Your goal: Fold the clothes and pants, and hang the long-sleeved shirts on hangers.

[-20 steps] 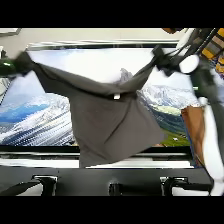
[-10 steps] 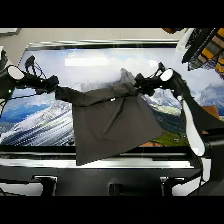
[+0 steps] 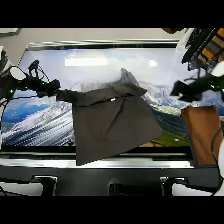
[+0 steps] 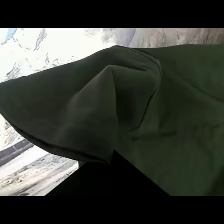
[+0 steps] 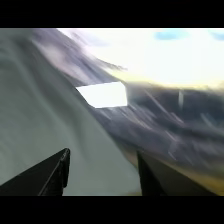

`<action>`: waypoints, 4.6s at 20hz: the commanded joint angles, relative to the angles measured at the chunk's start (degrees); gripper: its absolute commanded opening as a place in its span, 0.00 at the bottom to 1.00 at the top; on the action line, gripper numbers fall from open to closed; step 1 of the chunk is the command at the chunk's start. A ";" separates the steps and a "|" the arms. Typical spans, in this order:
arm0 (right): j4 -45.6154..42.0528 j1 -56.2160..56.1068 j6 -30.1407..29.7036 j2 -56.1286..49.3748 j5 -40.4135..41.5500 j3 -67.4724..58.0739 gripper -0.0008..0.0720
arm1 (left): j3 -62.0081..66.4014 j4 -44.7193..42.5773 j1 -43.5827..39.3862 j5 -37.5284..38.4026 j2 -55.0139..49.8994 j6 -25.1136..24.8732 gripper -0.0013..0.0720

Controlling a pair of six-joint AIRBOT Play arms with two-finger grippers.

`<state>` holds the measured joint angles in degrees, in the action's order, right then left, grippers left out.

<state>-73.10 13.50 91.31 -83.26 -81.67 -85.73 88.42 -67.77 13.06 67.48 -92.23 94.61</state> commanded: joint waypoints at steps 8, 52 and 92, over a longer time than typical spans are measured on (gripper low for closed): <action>6.25 4.04 -3.08 3.74 7.17 28.09 0.66 | 0.02 0.00 -0.04 1.07 -0.07 -0.81 0.04; 24.74 6.01 -0.42 12.83 7.89 30.62 0.67 | -8.76 0.20 -6.49 3.34 -0.07 -0.59 0.04; 19.08 -18.99 7.58 27.34 23.02 14.03 0.05 | 11.87 11.23 2.56 -0.90 17.97 -0.68 0.04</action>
<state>-46.46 -5.41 94.80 -58.72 -55.33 -57.43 93.89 -58.37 12.53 69.34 -81.28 92.84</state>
